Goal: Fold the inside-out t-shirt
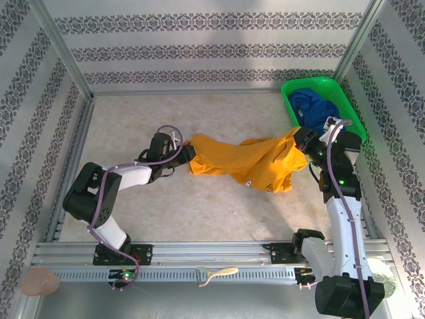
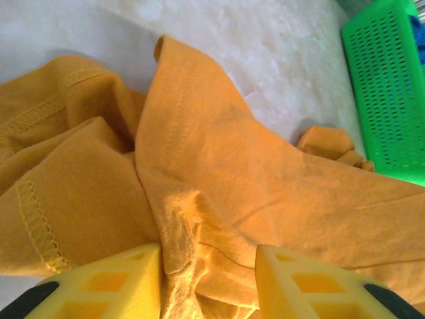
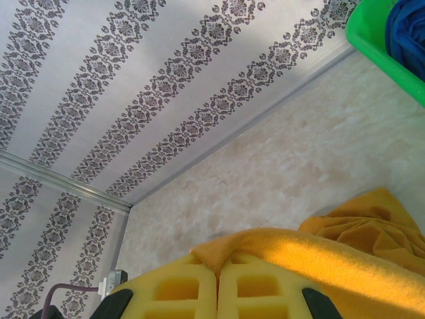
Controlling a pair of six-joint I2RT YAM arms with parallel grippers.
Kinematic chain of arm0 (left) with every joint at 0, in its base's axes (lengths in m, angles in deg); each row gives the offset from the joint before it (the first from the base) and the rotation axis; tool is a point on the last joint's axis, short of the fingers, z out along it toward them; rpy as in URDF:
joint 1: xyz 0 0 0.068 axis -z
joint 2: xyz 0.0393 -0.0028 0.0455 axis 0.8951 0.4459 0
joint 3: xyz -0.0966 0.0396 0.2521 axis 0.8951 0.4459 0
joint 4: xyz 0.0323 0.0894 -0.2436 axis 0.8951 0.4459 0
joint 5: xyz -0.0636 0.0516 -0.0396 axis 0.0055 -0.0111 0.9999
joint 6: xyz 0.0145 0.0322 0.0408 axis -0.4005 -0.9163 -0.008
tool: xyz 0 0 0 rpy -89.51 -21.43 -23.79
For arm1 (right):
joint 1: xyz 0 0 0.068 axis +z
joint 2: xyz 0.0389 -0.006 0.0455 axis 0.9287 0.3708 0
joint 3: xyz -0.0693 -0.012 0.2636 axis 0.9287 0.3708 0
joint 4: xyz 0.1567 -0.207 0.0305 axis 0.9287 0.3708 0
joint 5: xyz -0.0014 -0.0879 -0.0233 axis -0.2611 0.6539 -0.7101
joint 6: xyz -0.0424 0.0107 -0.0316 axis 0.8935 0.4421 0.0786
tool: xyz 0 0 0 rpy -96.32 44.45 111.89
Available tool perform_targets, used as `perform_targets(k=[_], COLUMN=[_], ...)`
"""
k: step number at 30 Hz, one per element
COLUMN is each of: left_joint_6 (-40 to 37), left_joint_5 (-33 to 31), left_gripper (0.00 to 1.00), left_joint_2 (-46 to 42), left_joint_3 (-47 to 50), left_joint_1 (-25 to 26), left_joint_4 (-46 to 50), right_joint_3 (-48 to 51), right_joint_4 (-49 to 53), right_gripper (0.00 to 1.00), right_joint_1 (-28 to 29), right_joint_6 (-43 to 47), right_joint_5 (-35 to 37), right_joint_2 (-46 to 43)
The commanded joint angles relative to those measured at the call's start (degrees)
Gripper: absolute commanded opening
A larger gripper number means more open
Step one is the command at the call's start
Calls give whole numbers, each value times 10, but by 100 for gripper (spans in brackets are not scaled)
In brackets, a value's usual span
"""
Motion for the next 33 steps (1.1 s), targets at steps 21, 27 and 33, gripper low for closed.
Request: perform_targets(k=[21,27,33], left_joint_6=[-6,-1,3], left_joint_5=[-8,6,2], left_gripper=[48,43,18], left_joint_2=[29,56,61], left_joint_3=[-29,-38,-43], left_joint_1=[0,4,4], left_joint_4=[58,47,29], right_joint_3=[-19,-20,-22], right_joint_4=[-9,-9,-7], right_gripper=[0,0,0], right_joint_1=[-1,-1,-2], right_joint_6=[10,9,10], right_joint_5=[5,7,7], right_joint_2=[-2,-3,-2])
